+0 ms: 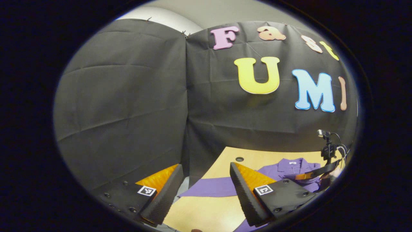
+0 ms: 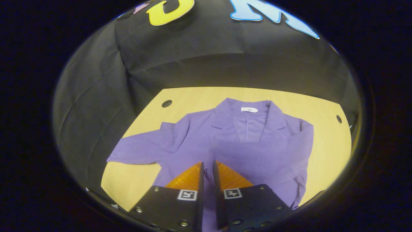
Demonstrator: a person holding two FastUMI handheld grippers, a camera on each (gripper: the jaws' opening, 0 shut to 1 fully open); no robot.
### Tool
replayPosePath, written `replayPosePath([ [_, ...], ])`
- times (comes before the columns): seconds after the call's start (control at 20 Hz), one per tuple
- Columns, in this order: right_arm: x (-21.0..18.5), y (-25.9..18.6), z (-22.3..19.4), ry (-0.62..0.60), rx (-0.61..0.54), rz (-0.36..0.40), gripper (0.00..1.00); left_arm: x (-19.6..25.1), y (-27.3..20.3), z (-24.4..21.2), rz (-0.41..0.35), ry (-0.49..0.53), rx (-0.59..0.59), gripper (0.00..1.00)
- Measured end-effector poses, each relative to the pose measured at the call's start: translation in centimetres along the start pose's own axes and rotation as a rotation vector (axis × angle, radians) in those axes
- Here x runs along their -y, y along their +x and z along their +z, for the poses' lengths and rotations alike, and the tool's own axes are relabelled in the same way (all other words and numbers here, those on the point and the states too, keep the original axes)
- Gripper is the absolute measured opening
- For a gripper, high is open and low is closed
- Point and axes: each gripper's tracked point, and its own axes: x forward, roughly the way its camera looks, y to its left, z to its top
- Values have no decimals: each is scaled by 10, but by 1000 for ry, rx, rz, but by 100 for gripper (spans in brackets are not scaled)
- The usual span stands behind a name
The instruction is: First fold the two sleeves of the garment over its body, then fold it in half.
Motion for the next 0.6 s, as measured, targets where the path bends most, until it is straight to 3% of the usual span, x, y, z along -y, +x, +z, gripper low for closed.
replayPosePath([
  [0.1,-5,-3,1,-3,10,2,39,-10,6,-12,3,-2,-22,94],
  [0.25,-11,-5,-2,-15,9,3,42,-20,13,-29,3,-9,-53,94],
  [0.3,-13,-5,-4,-22,7,4,34,-21,16,-33,0,-14,-60,95],
  [0.35,-14,-7,-4,-30,6,5,42,-21,20,-37,-4,-17,-65,94],
  [0.6,-25,-22,-9,-38,14,18,42,-24,56,-62,-21,-17,-104,94],
])
